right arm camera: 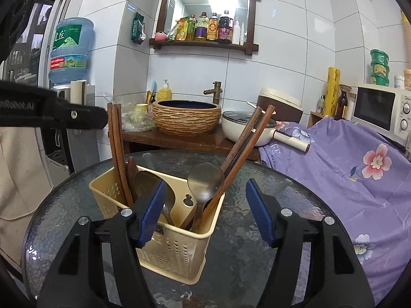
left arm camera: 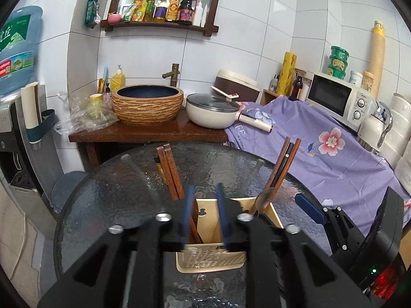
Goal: Organize utensils
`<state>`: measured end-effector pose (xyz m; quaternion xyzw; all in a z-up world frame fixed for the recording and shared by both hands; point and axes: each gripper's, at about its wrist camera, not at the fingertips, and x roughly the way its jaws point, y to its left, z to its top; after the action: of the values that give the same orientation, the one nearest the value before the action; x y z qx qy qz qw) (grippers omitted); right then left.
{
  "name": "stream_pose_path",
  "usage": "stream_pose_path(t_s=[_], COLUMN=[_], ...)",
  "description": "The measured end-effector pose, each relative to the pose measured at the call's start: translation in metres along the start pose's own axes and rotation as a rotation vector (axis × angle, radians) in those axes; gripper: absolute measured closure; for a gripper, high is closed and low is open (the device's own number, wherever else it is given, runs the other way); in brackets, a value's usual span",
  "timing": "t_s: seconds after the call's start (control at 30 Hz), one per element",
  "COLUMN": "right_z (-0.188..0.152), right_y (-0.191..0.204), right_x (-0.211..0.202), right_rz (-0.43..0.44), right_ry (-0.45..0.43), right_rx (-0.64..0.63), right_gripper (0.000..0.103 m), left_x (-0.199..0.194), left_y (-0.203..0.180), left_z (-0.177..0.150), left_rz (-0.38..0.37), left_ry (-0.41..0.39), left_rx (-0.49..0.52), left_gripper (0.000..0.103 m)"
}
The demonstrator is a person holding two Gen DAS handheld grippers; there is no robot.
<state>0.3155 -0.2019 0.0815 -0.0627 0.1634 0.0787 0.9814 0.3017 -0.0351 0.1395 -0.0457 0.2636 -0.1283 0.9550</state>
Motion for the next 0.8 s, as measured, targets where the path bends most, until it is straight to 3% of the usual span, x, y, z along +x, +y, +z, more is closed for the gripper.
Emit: stream_pose_path(t_s=[0.03, 0.1, 0.2, 0.27, 0.47, 0.63, 0.8], right_z=[0.000, -0.003, -0.009, -0.016, -0.046, -0.085, -0.126], right_y=[0.000, -0.002, -0.005, -0.009, -0.009, -0.011, -0.004], right_x=[-0.003, -0.012, -0.025, -0.038, -0.079, -0.115, -0.148], right_rz=[0.002, 0.010, 0.005, 0.003, 0.013, 0.045, 0.075], right_ry=[-0.001, 0.000, 0.003, -0.003, 0.005, 0.023, 0.057], right_rx=[0.000, -0.002, 0.014, 0.031, 0.029, 0.079, 0.102], right_gripper=[0.039, 0.038, 0.022, 0.016, 0.007, 0.006, 0.006], left_x=[-0.007, -0.017, -0.036, -0.048, -0.077, -0.085, -0.092], left_y=[0.002, 0.005, 0.011, 0.015, 0.026, 0.039, 0.041], left_z=[-0.001, -0.003, -0.012, -0.022, -0.074, -0.127, -0.172], left_rz=[-0.007, -0.011, 0.000, 0.009, 0.032, 0.060, 0.118], left_ry=[-0.015, -0.039, -0.086, -0.121, -0.187, -0.172, -0.081], left_rx=[-0.007, -0.017, -0.030, -0.042, -0.074, -0.097, -0.107], left_gripper=[0.060, 0.051, 0.031, 0.011, 0.007, 0.007, 0.007])
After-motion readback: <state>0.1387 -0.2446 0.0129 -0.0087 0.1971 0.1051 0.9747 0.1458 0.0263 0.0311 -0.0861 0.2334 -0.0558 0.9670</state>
